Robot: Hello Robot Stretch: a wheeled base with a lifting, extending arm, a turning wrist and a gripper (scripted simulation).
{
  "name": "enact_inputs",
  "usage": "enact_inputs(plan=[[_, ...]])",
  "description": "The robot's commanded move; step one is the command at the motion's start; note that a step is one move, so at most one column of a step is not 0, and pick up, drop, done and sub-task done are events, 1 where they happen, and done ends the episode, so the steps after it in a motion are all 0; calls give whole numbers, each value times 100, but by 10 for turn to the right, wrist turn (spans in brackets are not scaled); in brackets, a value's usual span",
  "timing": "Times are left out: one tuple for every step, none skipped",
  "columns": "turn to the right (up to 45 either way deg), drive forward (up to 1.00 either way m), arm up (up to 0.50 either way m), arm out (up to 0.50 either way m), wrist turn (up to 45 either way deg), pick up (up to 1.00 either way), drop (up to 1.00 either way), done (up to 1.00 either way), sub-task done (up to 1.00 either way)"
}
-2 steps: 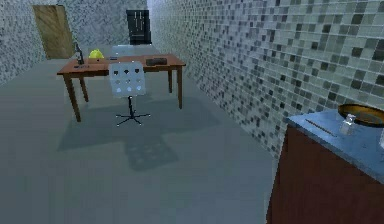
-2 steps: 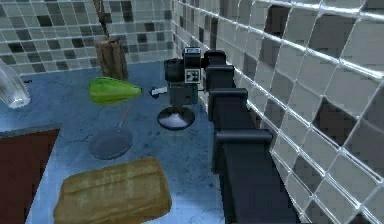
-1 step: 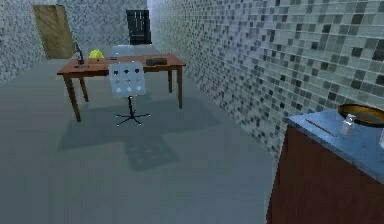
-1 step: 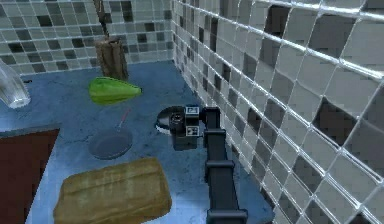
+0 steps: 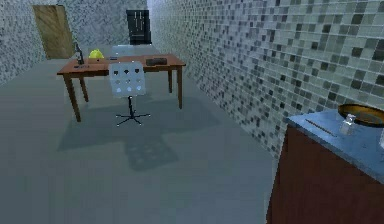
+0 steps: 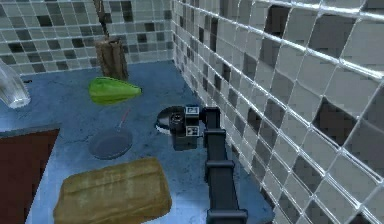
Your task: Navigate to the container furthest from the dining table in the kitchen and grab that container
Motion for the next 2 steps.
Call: enact_inputs(plan=[[0,0,10,0,0,0,0,0,0],[0,0,0,0,0,0,0,100,0]])
